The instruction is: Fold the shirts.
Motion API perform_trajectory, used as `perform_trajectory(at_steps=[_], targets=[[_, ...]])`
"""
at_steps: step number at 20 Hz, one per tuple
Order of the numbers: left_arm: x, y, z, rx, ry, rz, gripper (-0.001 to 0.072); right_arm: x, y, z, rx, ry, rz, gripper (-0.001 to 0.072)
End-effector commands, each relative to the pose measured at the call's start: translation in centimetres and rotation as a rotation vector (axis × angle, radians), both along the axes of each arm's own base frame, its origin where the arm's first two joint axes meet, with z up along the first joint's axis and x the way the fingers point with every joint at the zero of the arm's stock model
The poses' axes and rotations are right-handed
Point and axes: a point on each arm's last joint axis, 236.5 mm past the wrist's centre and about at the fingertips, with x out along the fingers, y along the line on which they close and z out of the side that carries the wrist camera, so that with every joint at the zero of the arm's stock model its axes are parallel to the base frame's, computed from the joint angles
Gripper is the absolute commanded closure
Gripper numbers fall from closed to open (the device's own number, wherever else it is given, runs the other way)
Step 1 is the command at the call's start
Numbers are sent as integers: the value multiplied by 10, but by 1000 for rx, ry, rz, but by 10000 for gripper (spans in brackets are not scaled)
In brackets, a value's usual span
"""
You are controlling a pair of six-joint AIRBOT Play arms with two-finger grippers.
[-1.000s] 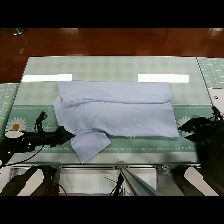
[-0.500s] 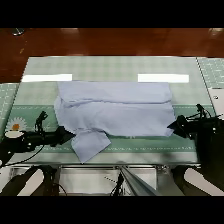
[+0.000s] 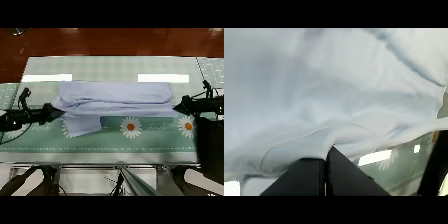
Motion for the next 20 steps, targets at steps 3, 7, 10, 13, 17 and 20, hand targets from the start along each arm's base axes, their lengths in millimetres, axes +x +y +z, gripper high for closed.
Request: perform_trajectory(at_steps=[3, 7, 10, 13, 17, 20], targets=[[87, 7, 15, -21, 18, 4, 684, 70, 8, 7, -25, -77, 36, 689], [147, 5, 16, -25, 29, -23, 684, 128, 0, 8, -38, -115, -11, 689], [182, 13, 8, -1, 46, -6, 684, 155, -5, 1, -31, -118, -10, 689], [204, 16, 0, -7, 48, -9, 683, 173, -3, -10, -23, -119, -3, 689], [200, 7, -22, -10, 79, -60, 155, 192, 5, -17, 39, -152, -50, 152], [177, 48, -17, 45, 165, -98, 9, 186, -21, 3, 23, -167, -31, 92]])
